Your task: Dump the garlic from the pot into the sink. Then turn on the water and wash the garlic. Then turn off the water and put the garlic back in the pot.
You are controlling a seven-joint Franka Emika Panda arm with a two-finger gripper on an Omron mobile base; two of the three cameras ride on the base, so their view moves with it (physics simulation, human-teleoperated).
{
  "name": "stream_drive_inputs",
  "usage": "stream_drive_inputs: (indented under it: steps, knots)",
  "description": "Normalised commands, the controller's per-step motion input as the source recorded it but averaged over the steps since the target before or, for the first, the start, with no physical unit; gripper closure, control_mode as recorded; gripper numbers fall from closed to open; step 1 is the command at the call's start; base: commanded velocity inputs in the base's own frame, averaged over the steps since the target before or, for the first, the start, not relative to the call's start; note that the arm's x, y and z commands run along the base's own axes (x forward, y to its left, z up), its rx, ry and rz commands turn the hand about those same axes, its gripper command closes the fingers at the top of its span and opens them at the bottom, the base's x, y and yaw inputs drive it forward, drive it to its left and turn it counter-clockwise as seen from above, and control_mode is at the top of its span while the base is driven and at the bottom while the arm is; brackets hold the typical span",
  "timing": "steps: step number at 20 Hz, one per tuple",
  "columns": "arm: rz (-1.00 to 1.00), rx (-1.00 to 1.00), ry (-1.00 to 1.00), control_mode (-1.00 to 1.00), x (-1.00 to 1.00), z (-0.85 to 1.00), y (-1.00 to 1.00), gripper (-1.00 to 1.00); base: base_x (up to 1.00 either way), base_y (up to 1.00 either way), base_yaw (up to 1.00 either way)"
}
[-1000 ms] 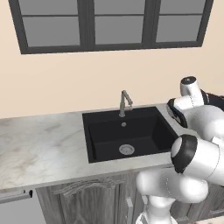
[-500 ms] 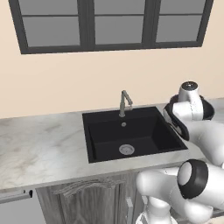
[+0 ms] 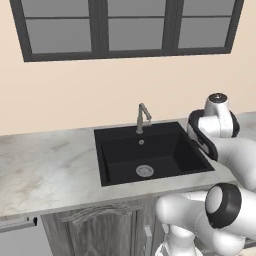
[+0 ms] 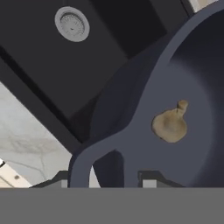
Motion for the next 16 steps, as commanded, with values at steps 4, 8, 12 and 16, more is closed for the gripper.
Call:
stream_drive_inputs:
  steps: [4, 8, 12, 16]
  knots:
    - [0.02, -0.17, 0.0, -1.0, 0.15, 0.0, 0.06, 1.0, 0.0, 0.0, 0.0]
    - [0.07, -0.22, 0.0, -1.0, 0.15, 0.11, 0.0, 1.0, 0.0, 0.0, 0.0]
    - [0.2, -0.16, 0.0, -1.0, 0.0, 0.28, 0.0, 1.0, 0.0, 0.0, 0.0]
    - [0.24, -0.07, 0.0, -1.0, -0.01, 0.48, 0.0, 1.0, 0.0, 0.0, 0.0]
